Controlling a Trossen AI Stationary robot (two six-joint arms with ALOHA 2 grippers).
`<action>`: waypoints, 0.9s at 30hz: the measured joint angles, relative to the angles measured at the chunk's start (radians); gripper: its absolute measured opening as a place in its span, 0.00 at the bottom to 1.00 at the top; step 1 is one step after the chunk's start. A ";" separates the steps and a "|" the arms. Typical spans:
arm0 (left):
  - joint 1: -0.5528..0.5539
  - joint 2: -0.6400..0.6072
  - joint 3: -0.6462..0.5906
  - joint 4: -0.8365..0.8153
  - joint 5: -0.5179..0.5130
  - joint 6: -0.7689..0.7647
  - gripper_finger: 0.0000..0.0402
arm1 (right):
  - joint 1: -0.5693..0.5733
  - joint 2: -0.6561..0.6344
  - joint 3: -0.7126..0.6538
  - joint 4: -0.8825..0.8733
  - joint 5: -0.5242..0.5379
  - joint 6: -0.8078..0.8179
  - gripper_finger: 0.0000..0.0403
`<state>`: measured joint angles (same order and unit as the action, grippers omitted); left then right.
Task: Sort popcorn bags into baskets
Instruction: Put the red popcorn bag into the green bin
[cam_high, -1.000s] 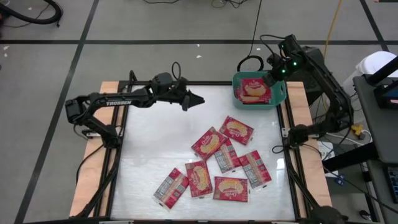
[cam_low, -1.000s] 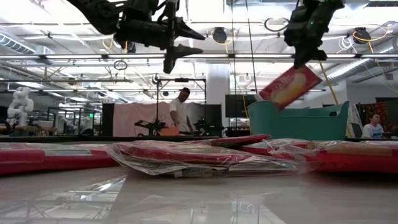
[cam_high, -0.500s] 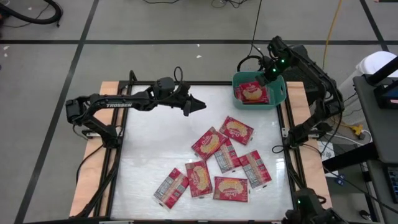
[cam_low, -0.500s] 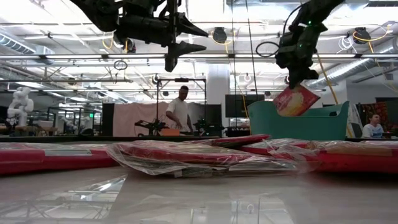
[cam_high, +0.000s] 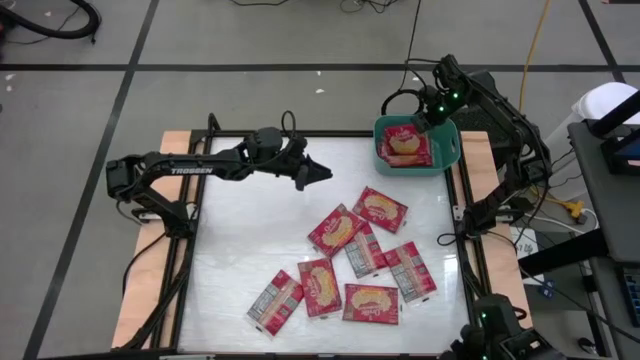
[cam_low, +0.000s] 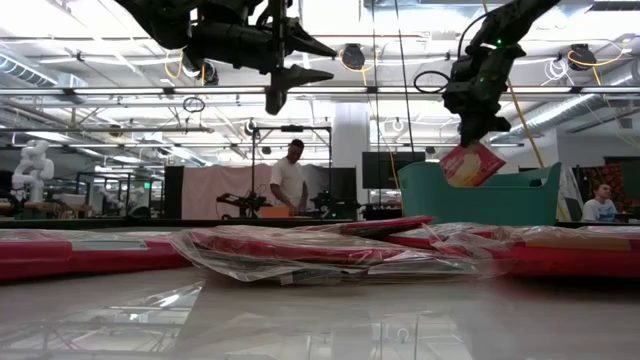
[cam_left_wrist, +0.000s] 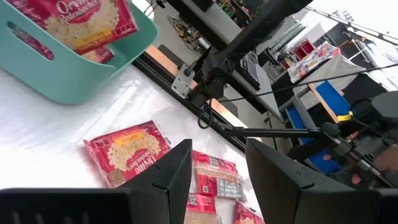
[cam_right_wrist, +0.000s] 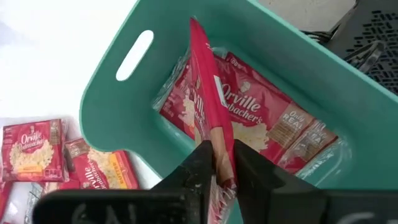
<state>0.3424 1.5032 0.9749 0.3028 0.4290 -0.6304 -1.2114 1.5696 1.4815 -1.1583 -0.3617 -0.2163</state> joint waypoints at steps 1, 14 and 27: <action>0.000 0.000 0.000 -0.001 -0.006 0.000 0.38 | 0.000 0.000 0.000 0.007 0.008 -0.001 0.15; 0.005 0.000 0.000 -0.004 -0.013 0.007 0.38 | 0.002 0.000 0.000 0.054 0.102 0.021 0.27; 0.004 0.000 0.000 -0.083 -0.013 0.036 0.38 | 0.119 -0.010 -0.029 0.025 0.049 0.172 0.23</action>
<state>0.3462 1.5032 0.9749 0.2201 0.4160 -0.5942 -1.0920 1.5597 1.4524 -1.1329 -0.3128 -0.0441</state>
